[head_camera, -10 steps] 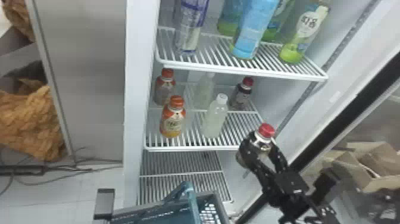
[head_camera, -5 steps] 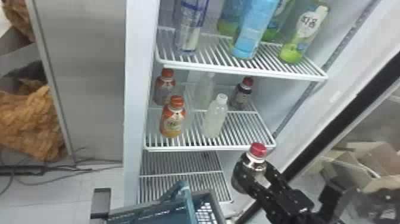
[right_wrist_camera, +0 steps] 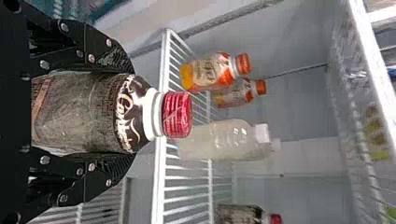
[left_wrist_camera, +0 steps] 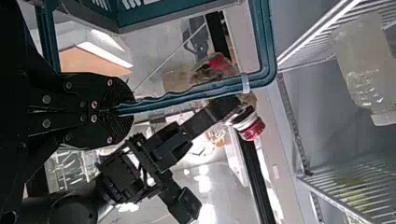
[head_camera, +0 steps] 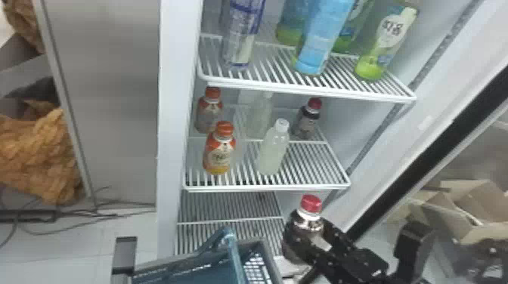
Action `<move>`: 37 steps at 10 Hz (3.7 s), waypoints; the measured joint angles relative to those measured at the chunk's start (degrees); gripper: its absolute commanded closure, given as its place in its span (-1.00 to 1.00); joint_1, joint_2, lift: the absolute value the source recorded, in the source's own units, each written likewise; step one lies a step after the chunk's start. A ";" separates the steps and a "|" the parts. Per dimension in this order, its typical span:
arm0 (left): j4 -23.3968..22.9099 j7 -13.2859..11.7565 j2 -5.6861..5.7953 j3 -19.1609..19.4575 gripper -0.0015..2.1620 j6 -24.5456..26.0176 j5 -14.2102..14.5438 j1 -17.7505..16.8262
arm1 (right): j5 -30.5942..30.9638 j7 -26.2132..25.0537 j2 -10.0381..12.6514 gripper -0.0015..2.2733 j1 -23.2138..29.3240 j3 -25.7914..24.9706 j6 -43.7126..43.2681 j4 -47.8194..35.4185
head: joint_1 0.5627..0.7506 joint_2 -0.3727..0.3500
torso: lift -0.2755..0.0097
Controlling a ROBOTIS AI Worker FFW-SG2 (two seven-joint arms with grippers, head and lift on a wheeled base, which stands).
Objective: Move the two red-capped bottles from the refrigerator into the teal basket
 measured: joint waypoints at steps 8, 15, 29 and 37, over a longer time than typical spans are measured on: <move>1.71 0.00 0.24 -0.74 0.05 -1.94 -1.09 -2.17 | -0.52 4.20 -1.94 -0.47 -1.15 3.58 17.43 -3.66 | 0.41 -0.94 | -0.67; 2.36 -0.09 0.19 -1.93 0.05 -3.06 -0.31 -3.07 | 1.68 4.91 -2.79 -0.59 -3.99 4.69 18.83 0.73 | 0.41 -0.94 | -0.67; 2.36 -0.61 0.15 -2.99 0.05 -2.92 -0.66 -3.43 | 7.57 -9.41 -0.68 -0.77 -21.60 5.25 -33.58 27.96 | 0.41 -0.94 | -0.67; 2.36 -0.71 0.15 -3.33 0.05 -2.65 -0.41 -3.73 | 10.61 -14.56 -1.12 -0.79 -33.51 5.14 -39.37 42.07 | 0.41 -0.94 | -0.67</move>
